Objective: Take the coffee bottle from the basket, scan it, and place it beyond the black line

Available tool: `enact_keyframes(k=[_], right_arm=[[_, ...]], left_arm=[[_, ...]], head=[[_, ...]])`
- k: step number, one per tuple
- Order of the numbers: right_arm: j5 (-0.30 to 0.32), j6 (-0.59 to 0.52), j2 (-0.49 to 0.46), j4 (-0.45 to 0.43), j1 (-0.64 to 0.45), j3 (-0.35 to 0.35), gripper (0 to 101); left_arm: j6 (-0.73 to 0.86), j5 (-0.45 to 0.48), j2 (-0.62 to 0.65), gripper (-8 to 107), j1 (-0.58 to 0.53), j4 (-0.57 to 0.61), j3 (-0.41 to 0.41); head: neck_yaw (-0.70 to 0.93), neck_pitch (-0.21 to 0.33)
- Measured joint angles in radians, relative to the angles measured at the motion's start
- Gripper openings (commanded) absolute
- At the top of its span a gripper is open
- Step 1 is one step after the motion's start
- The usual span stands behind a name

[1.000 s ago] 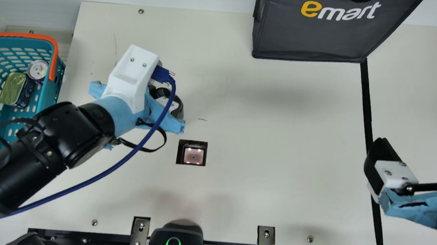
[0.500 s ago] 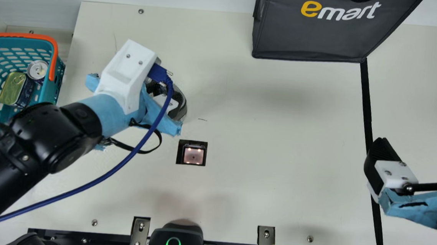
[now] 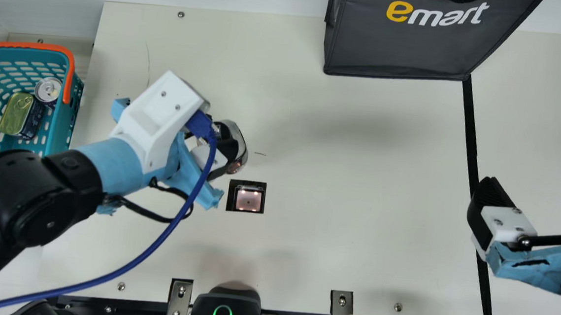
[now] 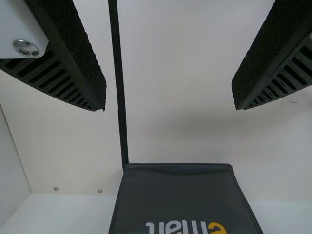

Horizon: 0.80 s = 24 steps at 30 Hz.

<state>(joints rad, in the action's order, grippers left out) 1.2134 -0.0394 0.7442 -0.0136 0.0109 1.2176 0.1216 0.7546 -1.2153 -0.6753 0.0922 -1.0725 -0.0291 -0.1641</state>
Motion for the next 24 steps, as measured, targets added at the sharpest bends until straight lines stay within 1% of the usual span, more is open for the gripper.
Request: enact_keyframes(k=[14,24], right_arm=[[0.000,0.000,0.000,0.000,0.000,0.000,91],[0.000,0.000,0.000,0.000,0.000,0.000,91]], left_arm=[[0.385,0.086,0.058,10,0.050,0.274,0.024],[0.585,0.147,0.073,10,0.102,0.406,0.037]], head=[[0.000,0.000],[0.000,0.000]])
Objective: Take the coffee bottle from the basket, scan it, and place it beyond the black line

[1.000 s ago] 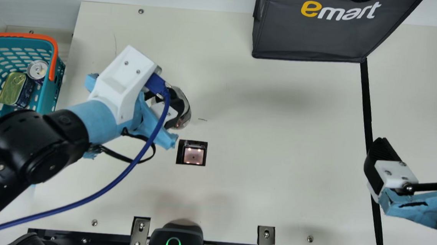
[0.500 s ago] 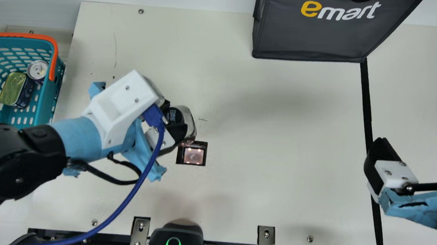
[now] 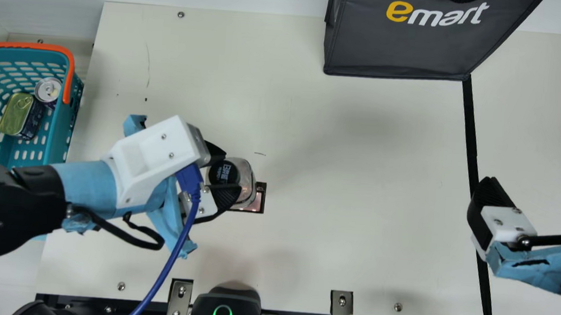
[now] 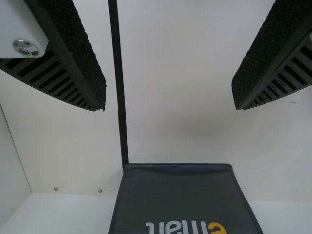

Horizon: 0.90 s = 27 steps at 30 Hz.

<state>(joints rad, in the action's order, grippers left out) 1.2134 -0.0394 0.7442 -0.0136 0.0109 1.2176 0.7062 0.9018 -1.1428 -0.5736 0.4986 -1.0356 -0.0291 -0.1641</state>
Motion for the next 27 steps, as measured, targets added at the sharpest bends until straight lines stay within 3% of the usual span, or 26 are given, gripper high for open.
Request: enact_keyframes(k=[11,27], right_arm=[[0.000,0.000,0.000,0.000,0.000,0.000,91],[0.000,0.000,0.000,0.000,0.000,0.000,91]], left_arm=[[0.058,0.033,0.029,10,0.002,0.042,0.026],[-0.028,0.022,0.081,10,-0.092,0.007,0.067]], head=[[0.000,0.000],[0.000,0.000]])
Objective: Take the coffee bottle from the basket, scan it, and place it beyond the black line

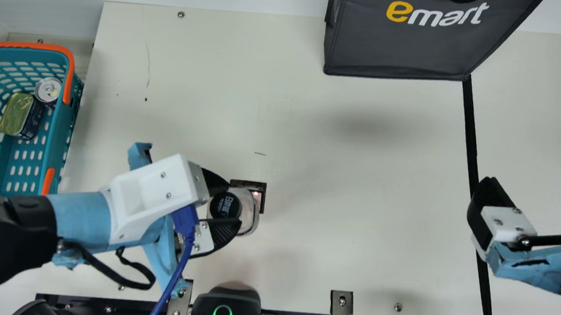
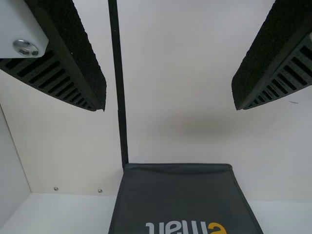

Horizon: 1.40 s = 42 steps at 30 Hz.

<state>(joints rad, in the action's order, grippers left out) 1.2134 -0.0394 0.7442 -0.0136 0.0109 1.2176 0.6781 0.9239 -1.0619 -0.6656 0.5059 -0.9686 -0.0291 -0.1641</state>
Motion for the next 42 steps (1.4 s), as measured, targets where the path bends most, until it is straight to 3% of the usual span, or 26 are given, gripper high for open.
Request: enact_keyframes(k=[24,42], right_arm=[[0.000,0.000,0.000,0.000,0.000,0.000,91],[0.000,0.000,0.000,0.000,0.000,0.000,91]], left_arm=[[-0.020,-0.036,0.007,10,-0.057,-0.011,0.064],[-0.005,-0.118,-0.148,10,-0.109,0.000,-0.039]], head=[[0.000,0.000],[0.000,0.000]])
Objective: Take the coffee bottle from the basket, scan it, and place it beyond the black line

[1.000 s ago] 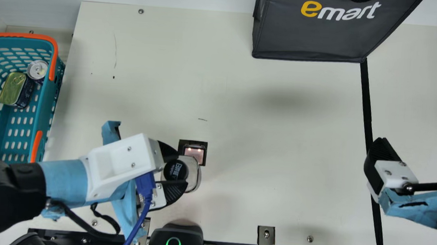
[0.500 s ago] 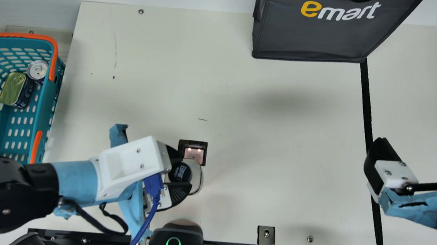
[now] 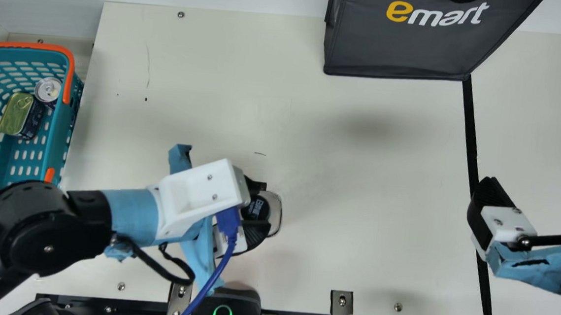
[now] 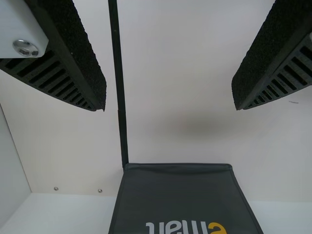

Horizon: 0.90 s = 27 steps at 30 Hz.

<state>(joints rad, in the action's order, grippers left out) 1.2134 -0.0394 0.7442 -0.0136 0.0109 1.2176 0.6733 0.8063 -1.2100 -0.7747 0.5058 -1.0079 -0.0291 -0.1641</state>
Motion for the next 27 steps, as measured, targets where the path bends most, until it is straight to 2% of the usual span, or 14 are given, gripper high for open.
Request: enact_keyframes(k=[27], right_arm=[[0.000,0.000,0.000,0.000,0.000,0.000,91]], left_arm=[[0.074,-0.049,-0.309,10,0.015,0.042,-0.253]], head=[[0.000,0.000]])
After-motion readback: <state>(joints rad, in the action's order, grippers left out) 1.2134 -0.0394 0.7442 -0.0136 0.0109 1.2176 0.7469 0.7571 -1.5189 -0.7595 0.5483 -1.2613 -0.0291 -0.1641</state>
